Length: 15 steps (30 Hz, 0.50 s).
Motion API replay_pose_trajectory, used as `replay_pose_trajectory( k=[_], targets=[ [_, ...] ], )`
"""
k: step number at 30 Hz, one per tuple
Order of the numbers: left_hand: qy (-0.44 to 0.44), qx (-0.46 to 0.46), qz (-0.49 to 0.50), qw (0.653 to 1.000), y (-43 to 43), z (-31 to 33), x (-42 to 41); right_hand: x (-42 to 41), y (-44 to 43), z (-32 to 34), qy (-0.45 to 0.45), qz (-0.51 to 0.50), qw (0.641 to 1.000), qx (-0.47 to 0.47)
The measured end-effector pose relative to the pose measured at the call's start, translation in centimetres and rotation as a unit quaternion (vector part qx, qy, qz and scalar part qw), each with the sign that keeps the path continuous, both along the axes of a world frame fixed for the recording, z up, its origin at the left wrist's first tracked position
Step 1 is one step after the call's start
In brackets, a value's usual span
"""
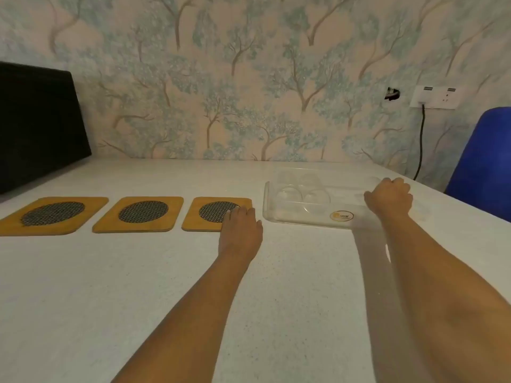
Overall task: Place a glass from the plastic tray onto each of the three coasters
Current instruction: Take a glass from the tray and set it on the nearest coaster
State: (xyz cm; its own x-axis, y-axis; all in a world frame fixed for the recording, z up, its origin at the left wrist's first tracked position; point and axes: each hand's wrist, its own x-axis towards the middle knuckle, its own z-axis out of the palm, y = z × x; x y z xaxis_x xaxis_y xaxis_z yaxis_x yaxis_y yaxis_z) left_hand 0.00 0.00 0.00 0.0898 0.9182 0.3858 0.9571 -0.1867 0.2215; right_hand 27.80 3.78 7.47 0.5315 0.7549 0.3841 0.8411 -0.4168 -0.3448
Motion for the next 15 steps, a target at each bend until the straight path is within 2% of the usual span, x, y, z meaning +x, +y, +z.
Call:
replay_pose_trajectory(
  k=[5,15],
  targets=[
    [-0.014,0.011,0.008,1.000,0.2,-0.1,-0.2,1.6,1.6,0.4,0.052,-0.032,0.995,-0.075],
    [-0.028,0.012,0.010,0.999,-0.3,0.0,-0.1,1.3,2.5,0.4,0.005,-0.055,0.993,-0.105]
  ],
)
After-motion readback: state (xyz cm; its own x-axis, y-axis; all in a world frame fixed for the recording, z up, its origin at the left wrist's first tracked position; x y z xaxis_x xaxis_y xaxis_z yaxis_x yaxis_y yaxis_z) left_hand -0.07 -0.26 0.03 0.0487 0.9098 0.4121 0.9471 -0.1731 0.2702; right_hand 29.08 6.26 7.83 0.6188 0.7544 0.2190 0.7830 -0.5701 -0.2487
